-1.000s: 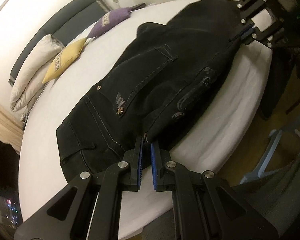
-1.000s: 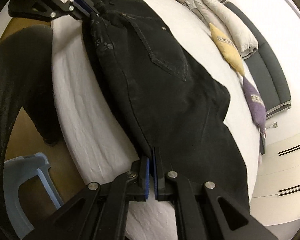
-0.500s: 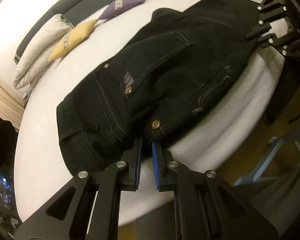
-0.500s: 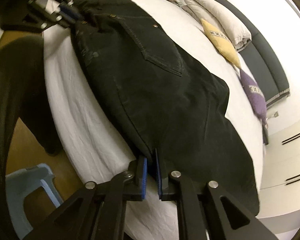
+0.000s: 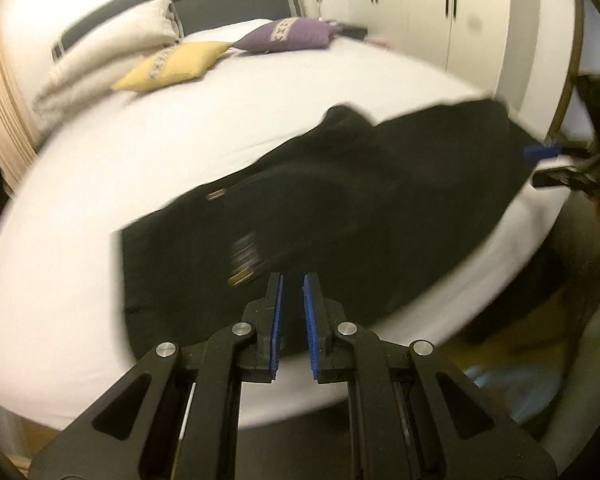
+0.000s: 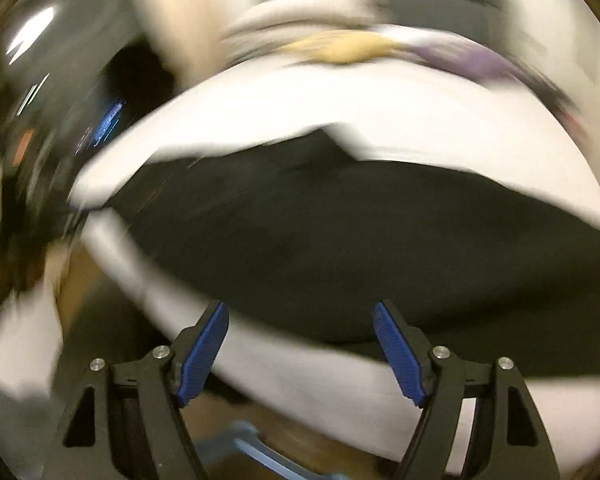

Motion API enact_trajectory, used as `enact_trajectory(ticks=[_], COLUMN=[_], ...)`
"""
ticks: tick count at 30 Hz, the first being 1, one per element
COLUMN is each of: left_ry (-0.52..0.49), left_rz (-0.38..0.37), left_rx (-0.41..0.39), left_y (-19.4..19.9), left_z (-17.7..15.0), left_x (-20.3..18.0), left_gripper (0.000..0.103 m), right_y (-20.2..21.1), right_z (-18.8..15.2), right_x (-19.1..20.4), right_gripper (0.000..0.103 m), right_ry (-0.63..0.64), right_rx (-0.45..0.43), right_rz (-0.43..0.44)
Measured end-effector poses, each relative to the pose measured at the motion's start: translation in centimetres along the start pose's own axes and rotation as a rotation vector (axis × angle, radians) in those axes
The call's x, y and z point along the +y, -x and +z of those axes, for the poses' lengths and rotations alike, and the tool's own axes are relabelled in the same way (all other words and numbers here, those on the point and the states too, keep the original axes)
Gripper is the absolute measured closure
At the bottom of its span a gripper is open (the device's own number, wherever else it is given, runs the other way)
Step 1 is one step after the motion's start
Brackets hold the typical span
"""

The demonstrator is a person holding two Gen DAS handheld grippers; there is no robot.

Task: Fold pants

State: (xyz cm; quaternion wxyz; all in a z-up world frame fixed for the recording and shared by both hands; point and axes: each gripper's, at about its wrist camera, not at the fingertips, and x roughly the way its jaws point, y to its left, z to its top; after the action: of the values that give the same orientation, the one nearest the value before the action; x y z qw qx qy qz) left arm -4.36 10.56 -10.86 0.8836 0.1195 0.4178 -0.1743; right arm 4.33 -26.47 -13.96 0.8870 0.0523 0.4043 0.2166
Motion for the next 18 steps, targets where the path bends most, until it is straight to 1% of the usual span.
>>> enact_trajectory(ticks=[2,3,4,6,7,9,10,12,13,14,15,16,17,18], left_ry=[0.012,0.011,0.009,0.028,0.045,0.055,0.057,0.059,0.057,0.050,0.046,0.047,0.053,0.057], left_rz=[-0.031,-0.035,-0.038,-0.043,-0.047,-0.041,-0.033,-0.027,-0.023,-0.016,-0.012,-0.010,-0.011,-0.011], left_rx=[0.021,0.038,0.052,0.092,0.118,0.135,0.144,0.148,0.152,0.159,0.167,0.173,0.177,0.176], left_y=[-2.3,-3.6,-4.8,-6.9,-8.0,-9.6,-10.1,-10.7,-11.0,-11.4,-11.7,-12.1,-12.3,-12.5], left_z=[1.5,2.5,3.0,3.1,3.4,3.8,3.9,4.4,4.6,4.8,4.9,5.0,4.4,4.5], left_x=[-1.9,-2.0,-2.7,-4.2,-4.5,-4.9,-5.1,-5.4,-5.6,-5.7,-5.8,-5.9,-5.4,-5.4], left_gripper=[0.093,0.093,0.093,0.093,0.093,0.093,0.093,0.093,0.093,0.093,0.093,0.093,0.093,0.093], right_y=[1.4,2.3,2.9,3.4,3.1,2.1,1.0,-0.4,-1.5,-1.8,-2.3,-2.5,-2.5,-2.3], right_z=[0.4,0.1,-0.3,-1.0,-1.4,-1.8,-1.7,-1.3,-0.9,-0.7,-0.3,0.1,0.6,1.2], right_x=[-6.0,-10.1,-13.0,-16.8,-18.8,-21.1,-21.9,-22.3,-22.3,-22.2,-22.2,-22.4,-22.5,-22.4], right_gripper=[0.026,0.026,0.026,0.026,0.026,0.026,0.026,0.026,0.034,0.048,0.057,0.075,0.088,0.092], right_ry=[-0.246,-0.409,-0.515,-0.647,-0.723,-0.822,-0.849,-0.847,-0.838,-0.835,-0.834,-0.833,-0.827,-0.812], right_rx=[-0.049,-0.090,-0.124,-0.176,-0.190,-0.183,-0.175,-0.149,-0.118,-0.112,-0.105,-0.094,-0.088,-0.086], right_rz=[0.011,0.033,0.034,0.041,0.063,0.106,0.130,0.129,0.122,0.122,0.131,0.134,0.117,0.097])
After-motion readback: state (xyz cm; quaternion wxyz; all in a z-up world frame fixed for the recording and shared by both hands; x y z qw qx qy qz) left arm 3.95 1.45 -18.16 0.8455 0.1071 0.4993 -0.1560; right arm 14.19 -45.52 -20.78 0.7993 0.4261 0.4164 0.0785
